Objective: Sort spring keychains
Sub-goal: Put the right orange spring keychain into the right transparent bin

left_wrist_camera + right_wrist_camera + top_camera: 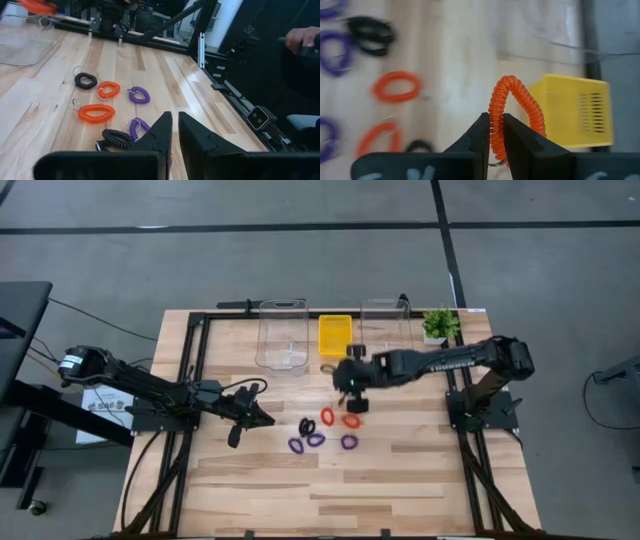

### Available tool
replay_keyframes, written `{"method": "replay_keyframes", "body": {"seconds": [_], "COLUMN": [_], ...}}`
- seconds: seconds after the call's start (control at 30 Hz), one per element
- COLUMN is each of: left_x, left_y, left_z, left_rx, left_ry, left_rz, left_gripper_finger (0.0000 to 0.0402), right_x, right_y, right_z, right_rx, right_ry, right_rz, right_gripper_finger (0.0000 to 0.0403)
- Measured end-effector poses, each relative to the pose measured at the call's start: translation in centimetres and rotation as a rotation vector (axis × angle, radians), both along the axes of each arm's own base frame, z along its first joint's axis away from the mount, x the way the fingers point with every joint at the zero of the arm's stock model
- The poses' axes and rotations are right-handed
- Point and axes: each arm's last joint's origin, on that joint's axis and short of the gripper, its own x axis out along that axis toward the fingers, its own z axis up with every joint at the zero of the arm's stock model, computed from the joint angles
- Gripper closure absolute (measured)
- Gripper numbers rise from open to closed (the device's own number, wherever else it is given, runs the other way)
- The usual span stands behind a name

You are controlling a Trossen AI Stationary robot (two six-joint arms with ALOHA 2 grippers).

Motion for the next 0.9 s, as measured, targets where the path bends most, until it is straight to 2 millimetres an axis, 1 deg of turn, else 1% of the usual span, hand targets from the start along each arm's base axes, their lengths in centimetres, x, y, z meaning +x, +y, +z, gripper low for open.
{"method": "replay_keyframes", "body": {"seconds": [0.13, 0.27, 0.4, 0.57, 0.67, 0.73, 0.8, 0.9], "left_x": [0.0, 0.0, 0.0, 0.0, 0.0, 0.0, 0.0, 0.0], "left_y": [0.0, 0.0, 0.0, 0.0, 0.0, 0.0, 0.0, 0.0], "left_z": [0.0, 0.0, 0.0, 0.0, 0.0, 0.0, 0.0, 0.0], "left_rx": [0.0, 0.0, 0.003, 0.003, 0.003, 0.009, 0.028, 0.053], "left_ry": [0.0, 0.0, -0.001, -0.001, -0.001, -0.003, -0.008, -0.016], "left_rz": [0.0, 0.0, -0.001, 0.0, 0.0, -0.001, -0.005, 0.002], "left_gripper_finger": [0.0372, 0.0372, 0.0372, 0.0372, 0.0372, 0.0372, 0.0372, 0.0372], "right_x": [0.0, -0.7, -1.9, -4.0, -5.4, -6.3, -7.2, -8.3], "right_y": [-3.4, -7.1, -10.9, -15.4, -17.5, -18.6, -19.4, -19.9], "right_z": [0.2, 0.2, 0.2, 0.2, 0.2, 0.1, -0.1, -0.4], "right_rx": [-0.037, -0.068, -0.09, -0.102, -0.082, -0.056, -0.023, 0.043], "right_ry": [-0.016, 0.011, 0.034, 0.055, 0.047, 0.044, 0.051, 0.073], "right_rz": [-0.045, -0.101, -0.178, -0.328, -0.432, -0.509, -0.584, -0.662], "right_gripper_finger": [0.0363, 0.0363, 0.0364, 0.0362, 0.0363, 0.0363, 0.0362, 0.0359]}}
